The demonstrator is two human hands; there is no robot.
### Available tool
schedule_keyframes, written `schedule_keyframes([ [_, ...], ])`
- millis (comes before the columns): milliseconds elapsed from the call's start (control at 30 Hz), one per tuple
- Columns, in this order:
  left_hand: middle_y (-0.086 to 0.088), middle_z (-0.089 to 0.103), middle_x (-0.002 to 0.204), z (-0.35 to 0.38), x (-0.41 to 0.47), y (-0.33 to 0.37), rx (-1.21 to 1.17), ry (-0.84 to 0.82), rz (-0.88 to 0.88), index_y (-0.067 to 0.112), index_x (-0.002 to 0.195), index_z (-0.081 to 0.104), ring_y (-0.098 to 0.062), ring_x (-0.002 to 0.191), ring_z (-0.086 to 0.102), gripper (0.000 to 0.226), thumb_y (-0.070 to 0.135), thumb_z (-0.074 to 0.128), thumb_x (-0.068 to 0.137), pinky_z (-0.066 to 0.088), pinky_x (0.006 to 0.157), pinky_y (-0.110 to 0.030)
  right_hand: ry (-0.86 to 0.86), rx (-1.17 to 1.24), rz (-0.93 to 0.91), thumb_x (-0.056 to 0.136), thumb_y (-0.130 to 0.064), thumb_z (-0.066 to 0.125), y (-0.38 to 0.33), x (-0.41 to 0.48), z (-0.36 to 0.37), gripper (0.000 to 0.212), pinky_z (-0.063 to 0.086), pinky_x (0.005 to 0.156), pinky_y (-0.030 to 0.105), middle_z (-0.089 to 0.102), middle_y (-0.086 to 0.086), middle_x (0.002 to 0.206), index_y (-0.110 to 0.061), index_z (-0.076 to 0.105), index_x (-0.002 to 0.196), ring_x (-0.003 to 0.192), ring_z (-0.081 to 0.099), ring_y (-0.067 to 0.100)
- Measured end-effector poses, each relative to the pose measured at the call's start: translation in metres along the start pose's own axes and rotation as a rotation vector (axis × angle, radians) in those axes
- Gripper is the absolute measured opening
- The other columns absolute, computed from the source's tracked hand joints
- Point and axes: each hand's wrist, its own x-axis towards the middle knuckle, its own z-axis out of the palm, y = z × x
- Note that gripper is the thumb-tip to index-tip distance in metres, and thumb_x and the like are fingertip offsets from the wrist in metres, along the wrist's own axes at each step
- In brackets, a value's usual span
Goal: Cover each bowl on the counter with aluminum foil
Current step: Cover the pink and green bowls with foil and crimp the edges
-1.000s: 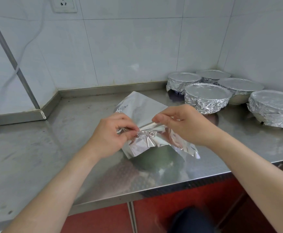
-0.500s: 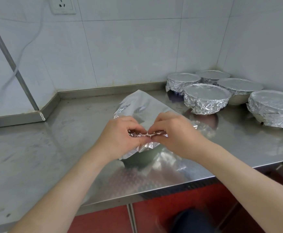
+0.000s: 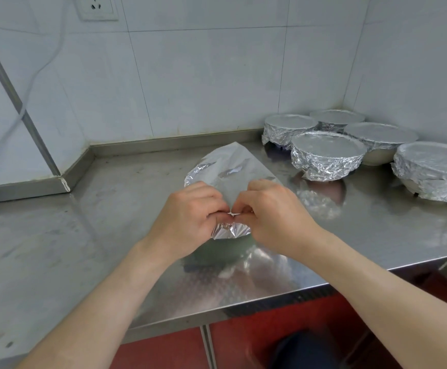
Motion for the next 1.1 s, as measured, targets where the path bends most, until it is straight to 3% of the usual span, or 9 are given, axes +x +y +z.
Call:
schedule_keyframes([
  [100,0.007,0.063,0.070,-0.007,0.004,-0.001,-0.072,-0.039,-0.041,0.013,0.071,0.074,-0.011,0.070,0.055,0.014,0.025,0.073,0.077,0.044,0.066,-0.023,0.002,0.029,0.032,0.070,-0.025,0.081,-0.004,0.000,-0.003,0.010,0.038,0.052,0.029,0.057,0.001,0.064,-0.020,0.074,0.073,0.060,0.057,0.026],
  [200,0.010,0.063,0.071,-0.015,0.003,0.000,-0.168,-0.075,-0.117,0.017,0.075,0.078,-0.003,0.070,0.054,0.008,0.024,0.076,0.072,0.041,0.066,-0.015,-0.086,0.042,0.060,0.081,-0.039,0.070,-0.004,-0.001,-0.012,0.014,0.047,0.070,0.036,0.061,-0.005,0.078,-0.027,0.075,0.086,0.077,0.059,0.021],
  [300,0.012,0.064,0.076,-0.024,-0.001,-0.008,-0.221,-0.059,-0.188,0.024,0.087,0.079,0.000,0.073,0.054,0.017,0.028,0.079,0.070,0.039,0.066,-0.010,-0.114,0.184,0.122,0.088,-0.034,0.067,0.004,-0.001,-0.026,0.013,0.046,0.077,0.036,0.064,-0.006,0.088,-0.026,0.076,0.092,0.085,0.059,0.015],
  [433,0.013,0.065,0.080,-0.030,-0.002,-0.012,-0.176,-0.022,-0.213,0.030,0.082,0.078,-0.006,0.082,0.055,0.011,0.034,0.077,0.072,0.040,0.073,-0.014,-0.165,0.333,0.202,0.091,-0.024,0.066,0.014,-0.001,-0.033,0.012,0.039,0.071,0.011,0.069,-0.009,0.093,-0.021,0.077,0.093,0.086,0.061,0.005],
  [533,0.013,0.064,0.081,-0.020,0.000,-0.002,-0.143,-0.048,-0.175,0.028,0.084,0.079,-0.002,0.082,0.055,0.015,0.036,0.076,0.073,0.041,0.075,-0.014,-0.211,0.347,0.201,0.087,-0.026,0.071,0.014,0.001,-0.031,0.008,0.037,0.068,0.009,0.068,-0.013,0.091,-0.024,0.078,0.091,0.081,0.060,0.000],
  [667,0.012,0.064,0.080,-0.006,0.000,0.003,-0.099,-0.074,-0.094,0.024,0.087,0.078,-0.008,0.076,0.055,0.014,0.032,0.074,0.077,0.045,0.069,-0.026,-0.249,0.333,0.196,0.084,-0.029,0.073,0.011,0.002,-0.029,0.008,0.038,0.071,0.012,0.067,-0.014,0.089,-0.028,0.077,0.091,0.075,0.057,-0.002],
  [800,0.008,0.065,0.077,-0.004,0.000,0.001,-0.067,-0.054,-0.052,0.019,0.086,0.079,-0.010,0.072,0.054,0.012,0.022,0.074,0.076,0.044,0.066,-0.027,-0.261,0.211,0.151,0.083,-0.039,0.072,0.011,0.001,-0.026,0.012,0.044,0.083,0.036,0.064,-0.013,0.092,-0.033,0.073,0.093,0.084,0.058,0.008],
  [933,0.011,0.064,0.078,-0.004,-0.001,0.001,-0.125,-0.031,-0.100,0.021,0.087,0.079,-0.009,0.072,0.056,0.012,0.026,0.074,0.077,0.046,0.067,-0.025,-0.133,-0.049,0.008,0.084,-0.034,0.067,0.004,-0.008,-0.010,0.013,0.042,0.074,0.040,0.061,-0.006,0.088,-0.026,0.071,0.092,0.087,0.058,0.020],
  [1100,0.014,0.065,0.081,-0.005,0.004,0.009,-0.240,-0.042,-0.266,0.040,0.094,0.071,-0.009,0.079,0.060,0.026,0.054,0.069,0.072,0.049,0.072,-0.030,0.073,-0.121,-0.023,0.075,-0.024,0.063,0.003,-0.011,0.005,0.010,0.042,0.057,0.034,0.059,-0.001,0.078,-0.017,0.069,0.078,0.072,0.056,0.025],
])
